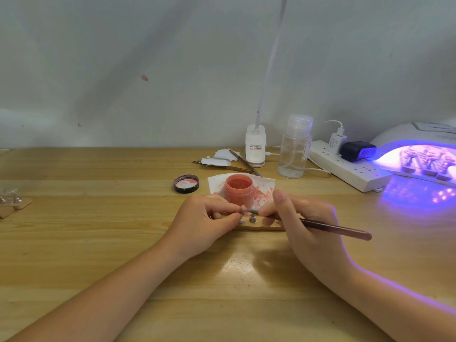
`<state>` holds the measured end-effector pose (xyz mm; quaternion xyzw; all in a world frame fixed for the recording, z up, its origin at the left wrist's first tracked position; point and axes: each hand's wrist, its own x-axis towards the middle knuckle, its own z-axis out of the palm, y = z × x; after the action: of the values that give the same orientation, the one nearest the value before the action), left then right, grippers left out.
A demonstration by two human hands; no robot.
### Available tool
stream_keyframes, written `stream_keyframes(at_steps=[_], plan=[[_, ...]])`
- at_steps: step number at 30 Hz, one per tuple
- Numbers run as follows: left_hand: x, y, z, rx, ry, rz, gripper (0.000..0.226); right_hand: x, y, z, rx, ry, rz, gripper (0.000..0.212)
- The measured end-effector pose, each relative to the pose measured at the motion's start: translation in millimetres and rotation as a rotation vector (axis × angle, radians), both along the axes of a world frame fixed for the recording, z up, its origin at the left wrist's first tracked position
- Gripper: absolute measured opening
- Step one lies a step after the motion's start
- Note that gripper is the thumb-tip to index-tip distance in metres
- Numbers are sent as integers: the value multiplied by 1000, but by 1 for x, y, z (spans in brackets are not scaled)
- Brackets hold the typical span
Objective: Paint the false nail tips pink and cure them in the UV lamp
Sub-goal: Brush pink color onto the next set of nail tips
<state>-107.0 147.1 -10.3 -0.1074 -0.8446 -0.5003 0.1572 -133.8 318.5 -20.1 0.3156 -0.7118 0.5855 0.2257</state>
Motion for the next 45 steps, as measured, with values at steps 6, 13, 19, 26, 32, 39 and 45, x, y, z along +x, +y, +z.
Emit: stream_keyframes(at_steps=[6,13,19,26,32,39,45], plan=[[0,0,-1,-5,-5,1,23,0,1,1,25,61,-11,42],[0,-1,-1,2,-16,4,27,0,1,0,-15,42,-9,46],[1,0,0,30,-29,5,31,1,1,0,-69,-7,26,46],[0,1,-1,39,-48,7,30,0,-1,0,-53,-58,24,46],[0,0,-1,16,-55,9,21,-1,-1,0,1,-6,-4,43],[0,-1,-2,2,-43,2,22,1,-1,2,-118,-120,35,42],[-1,-2,-3,5,-46,-9,28,2,0,2,-194,-210,42,53]])
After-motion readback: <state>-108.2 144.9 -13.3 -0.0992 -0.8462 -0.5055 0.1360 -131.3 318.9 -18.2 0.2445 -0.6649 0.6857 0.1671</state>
